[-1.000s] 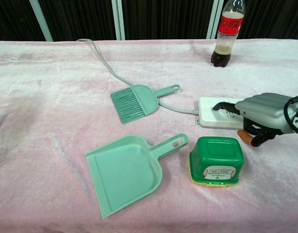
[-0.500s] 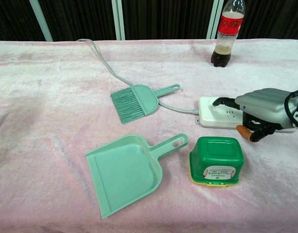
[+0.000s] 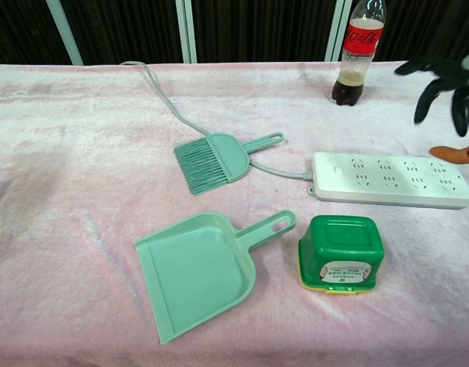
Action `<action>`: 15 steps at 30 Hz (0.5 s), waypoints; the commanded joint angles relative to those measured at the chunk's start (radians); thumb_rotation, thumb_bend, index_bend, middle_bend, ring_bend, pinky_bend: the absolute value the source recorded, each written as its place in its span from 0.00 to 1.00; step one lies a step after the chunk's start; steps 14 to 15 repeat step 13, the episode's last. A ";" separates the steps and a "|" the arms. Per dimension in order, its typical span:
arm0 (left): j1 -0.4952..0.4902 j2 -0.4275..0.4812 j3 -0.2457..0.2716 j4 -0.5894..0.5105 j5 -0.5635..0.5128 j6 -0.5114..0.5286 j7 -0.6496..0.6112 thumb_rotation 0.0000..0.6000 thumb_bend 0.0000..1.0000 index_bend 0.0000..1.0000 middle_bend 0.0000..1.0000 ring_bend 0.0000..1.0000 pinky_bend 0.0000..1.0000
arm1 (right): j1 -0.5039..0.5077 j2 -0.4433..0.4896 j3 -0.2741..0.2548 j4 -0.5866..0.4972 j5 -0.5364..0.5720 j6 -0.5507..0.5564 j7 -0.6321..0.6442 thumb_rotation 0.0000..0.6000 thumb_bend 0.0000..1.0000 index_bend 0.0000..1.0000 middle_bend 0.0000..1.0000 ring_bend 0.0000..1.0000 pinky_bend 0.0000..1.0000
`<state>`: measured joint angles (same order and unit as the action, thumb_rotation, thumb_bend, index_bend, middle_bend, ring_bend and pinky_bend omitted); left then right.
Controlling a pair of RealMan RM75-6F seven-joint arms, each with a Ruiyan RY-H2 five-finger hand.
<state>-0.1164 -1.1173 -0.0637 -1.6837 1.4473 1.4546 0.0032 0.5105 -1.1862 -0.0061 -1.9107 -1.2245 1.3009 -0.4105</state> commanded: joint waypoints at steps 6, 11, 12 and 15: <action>0.005 0.002 -0.005 0.010 0.027 0.029 -0.030 1.00 0.26 0.19 0.08 0.02 0.00 | -0.306 0.043 -0.157 0.185 -0.277 0.321 0.139 1.00 0.09 0.00 0.06 0.24 0.22; 0.007 -0.005 -0.002 0.028 0.040 0.039 -0.037 1.00 0.26 0.19 0.08 0.02 0.00 | -0.347 -0.007 -0.144 0.303 -0.280 0.315 0.191 1.00 0.09 0.00 0.06 0.24 0.22; 0.007 -0.005 -0.002 0.028 0.041 0.039 -0.037 1.00 0.26 0.19 0.08 0.02 0.00 | -0.349 -0.009 -0.140 0.308 -0.281 0.314 0.193 1.00 0.09 0.00 0.06 0.24 0.22; 0.008 -0.005 -0.002 0.029 0.041 0.040 -0.037 1.00 0.26 0.19 0.08 0.02 0.00 | -0.351 -0.011 -0.136 0.314 -0.282 0.314 0.195 1.00 0.09 0.00 0.06 0.24 0.22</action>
